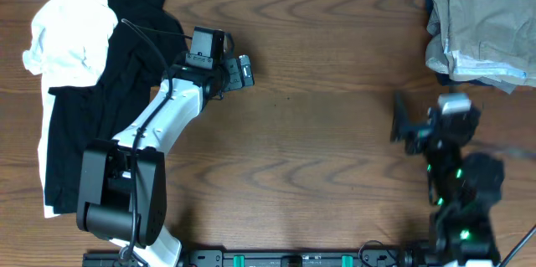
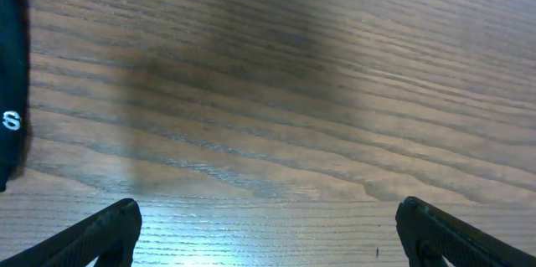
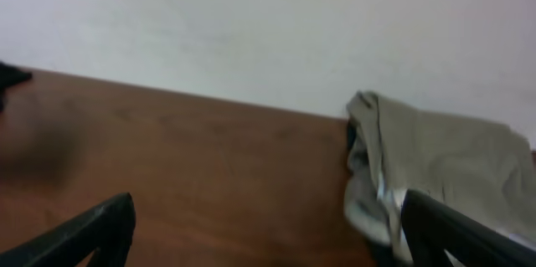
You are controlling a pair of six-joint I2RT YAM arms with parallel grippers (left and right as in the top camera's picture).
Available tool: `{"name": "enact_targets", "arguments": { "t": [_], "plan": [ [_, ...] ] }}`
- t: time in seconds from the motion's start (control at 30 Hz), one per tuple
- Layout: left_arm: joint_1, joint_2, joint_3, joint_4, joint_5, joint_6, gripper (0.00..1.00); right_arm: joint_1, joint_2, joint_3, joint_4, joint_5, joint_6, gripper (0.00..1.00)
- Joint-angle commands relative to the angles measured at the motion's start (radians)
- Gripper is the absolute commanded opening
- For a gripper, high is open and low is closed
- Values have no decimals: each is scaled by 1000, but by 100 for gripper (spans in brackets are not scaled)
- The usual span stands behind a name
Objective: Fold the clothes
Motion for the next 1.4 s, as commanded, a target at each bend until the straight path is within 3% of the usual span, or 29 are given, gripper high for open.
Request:
{"name": "enact_targets", "arguments": {
  "t": [0.0, 0.33, 0.63, 0.83, 1.37],
  "plan": [
    [2, 12, 8, -5, -6, 13, 98, 9, -123, -114, 16, 18, 23, 99],
    [2, 12, 8, -5, -6, 13, 98, 26, -343, -337, 31, 85, 129, 99],
    [2, 12, 8, -5, -6, 13, 98, 44, -411, -337, -145, 89, 113, 99],
    [2, 12, 8, -5, -6, 13, 98, 68, -502, -337, -139, 90, 92, 99],
    [2, 12, 8, -4, -6, 13, 98, 75, -504, -337, -137, 92, 92, 99]
  ]
}}
